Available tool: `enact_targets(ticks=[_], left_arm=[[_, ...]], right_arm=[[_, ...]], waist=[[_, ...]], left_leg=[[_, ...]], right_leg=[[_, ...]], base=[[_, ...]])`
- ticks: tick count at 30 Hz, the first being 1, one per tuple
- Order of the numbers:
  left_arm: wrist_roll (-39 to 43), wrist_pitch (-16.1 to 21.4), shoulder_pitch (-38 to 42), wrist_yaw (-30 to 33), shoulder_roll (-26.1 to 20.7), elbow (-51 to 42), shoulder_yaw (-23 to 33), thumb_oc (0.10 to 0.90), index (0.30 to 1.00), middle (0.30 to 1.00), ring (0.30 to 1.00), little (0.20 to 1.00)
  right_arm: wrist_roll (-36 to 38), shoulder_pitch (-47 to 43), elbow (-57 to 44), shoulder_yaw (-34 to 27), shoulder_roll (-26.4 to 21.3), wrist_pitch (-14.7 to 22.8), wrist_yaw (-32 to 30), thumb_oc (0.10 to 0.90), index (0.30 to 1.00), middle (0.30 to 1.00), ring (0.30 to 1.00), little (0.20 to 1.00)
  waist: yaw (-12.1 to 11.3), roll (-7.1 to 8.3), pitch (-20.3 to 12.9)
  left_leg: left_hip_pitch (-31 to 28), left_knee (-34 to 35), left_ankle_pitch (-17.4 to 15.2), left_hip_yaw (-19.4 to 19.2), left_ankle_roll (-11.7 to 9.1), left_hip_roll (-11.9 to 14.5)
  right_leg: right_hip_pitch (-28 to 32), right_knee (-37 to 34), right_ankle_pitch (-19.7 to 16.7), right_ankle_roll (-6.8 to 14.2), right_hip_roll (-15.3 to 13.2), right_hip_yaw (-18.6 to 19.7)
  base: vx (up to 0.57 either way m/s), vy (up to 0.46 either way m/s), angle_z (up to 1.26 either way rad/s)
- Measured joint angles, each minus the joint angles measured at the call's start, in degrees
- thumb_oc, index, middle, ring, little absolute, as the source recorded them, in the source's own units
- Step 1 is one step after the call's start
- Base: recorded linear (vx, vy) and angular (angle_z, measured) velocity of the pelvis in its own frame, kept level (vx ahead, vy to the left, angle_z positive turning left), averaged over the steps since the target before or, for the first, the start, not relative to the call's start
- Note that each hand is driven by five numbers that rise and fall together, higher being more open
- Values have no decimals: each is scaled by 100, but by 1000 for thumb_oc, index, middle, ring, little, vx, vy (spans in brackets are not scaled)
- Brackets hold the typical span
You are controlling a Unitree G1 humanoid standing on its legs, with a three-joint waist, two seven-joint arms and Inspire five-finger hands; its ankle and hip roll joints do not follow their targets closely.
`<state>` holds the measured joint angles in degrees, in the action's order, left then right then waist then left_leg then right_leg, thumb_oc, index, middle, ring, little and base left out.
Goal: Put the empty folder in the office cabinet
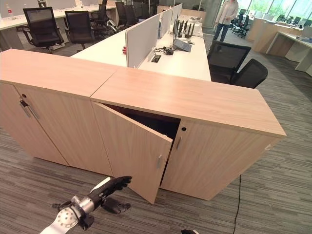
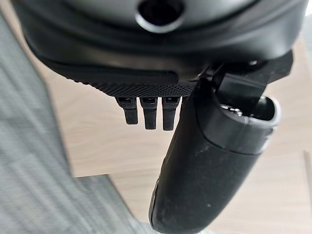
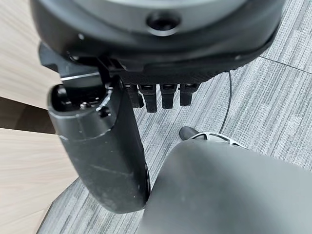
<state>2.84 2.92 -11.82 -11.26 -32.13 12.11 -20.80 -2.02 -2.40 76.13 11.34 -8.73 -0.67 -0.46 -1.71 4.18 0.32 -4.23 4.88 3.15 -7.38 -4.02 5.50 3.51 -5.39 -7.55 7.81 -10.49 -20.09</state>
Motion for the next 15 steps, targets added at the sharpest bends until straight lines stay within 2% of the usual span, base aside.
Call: enact_targets(ticks=[7,11,15], left_arm=[[-923,-47,160,360,-6,212,77,800,900,900,900,900],[-1275,-44,964,872,45,925,102,800,900,900,900,900],[-1504,-45,1681,1439,156,1236,134,800,900,900,900,900]], right_arm=[[0,17,5,-84,-61,-15,5,800,900,900,900,900],[0,23,6,-36,-139,-23,-3,800,900,900,900,900],[15,74,-8,-35,-193,14,-18,800,900,900,900,900]], waist=[[54,-132,-62],[190,-279,-217],[446,-403,-303]], left_leg=[[-105,-1,-5,-121,-28,89],[-236,2,-40,-223,-67,168],[-309,2,-67,-342,-111,298]], right_leg=[[30,-1,6,-41,108,99],[97,-2,63,-55,166,204],[104,-2,98,-107,285,250]], base=[[40,-49,-9],[47,-60,-14],[33,-61,-18]])
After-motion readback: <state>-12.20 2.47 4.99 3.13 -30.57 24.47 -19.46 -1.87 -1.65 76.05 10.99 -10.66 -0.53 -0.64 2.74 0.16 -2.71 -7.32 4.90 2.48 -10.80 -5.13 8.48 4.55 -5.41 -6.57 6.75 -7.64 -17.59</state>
